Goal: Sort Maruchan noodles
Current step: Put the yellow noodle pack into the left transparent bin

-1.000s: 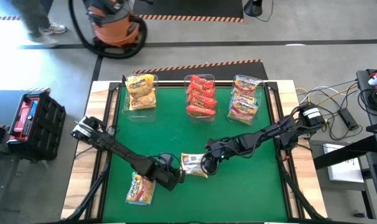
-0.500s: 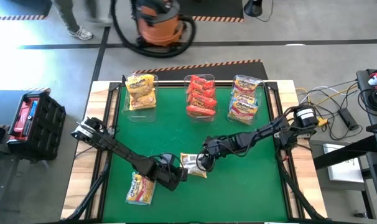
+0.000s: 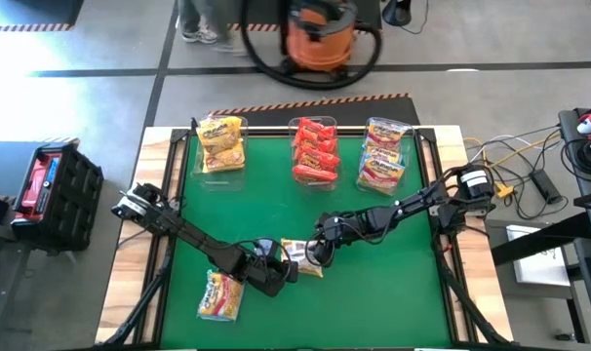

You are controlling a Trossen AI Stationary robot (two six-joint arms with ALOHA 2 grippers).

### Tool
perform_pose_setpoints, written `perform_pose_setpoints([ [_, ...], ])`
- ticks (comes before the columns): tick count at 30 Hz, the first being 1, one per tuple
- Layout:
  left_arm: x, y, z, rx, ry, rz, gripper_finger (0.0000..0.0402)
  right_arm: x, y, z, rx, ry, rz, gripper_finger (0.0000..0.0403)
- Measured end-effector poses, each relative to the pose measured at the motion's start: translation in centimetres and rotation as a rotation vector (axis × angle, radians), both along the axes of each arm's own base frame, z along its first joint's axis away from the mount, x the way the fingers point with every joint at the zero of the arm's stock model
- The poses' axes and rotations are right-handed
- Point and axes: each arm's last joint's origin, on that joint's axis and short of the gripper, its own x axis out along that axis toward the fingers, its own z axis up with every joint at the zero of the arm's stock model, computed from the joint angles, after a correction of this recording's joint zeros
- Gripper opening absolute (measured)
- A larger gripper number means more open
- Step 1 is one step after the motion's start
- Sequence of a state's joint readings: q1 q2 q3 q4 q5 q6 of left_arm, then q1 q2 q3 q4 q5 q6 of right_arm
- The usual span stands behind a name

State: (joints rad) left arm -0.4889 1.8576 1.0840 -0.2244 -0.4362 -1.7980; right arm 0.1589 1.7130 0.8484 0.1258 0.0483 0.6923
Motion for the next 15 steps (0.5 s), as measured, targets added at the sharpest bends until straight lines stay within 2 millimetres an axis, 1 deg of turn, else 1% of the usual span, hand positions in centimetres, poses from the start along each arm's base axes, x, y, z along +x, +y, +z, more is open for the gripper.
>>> perform_pose_setpoints([
  [11,-0.06,-0.04,-0.05,-0.035,0.002,0.034,0.0206,-0.04,-0.21,-0.12,-0.046,0.004,0.022,0.0208],
  [15,-0.16,0.03,-0.67,-0.055,0.022,0.089,0.0206,-0.06,-0.23,-0.15,-0.056,0.005,0.02,0.0208],
])
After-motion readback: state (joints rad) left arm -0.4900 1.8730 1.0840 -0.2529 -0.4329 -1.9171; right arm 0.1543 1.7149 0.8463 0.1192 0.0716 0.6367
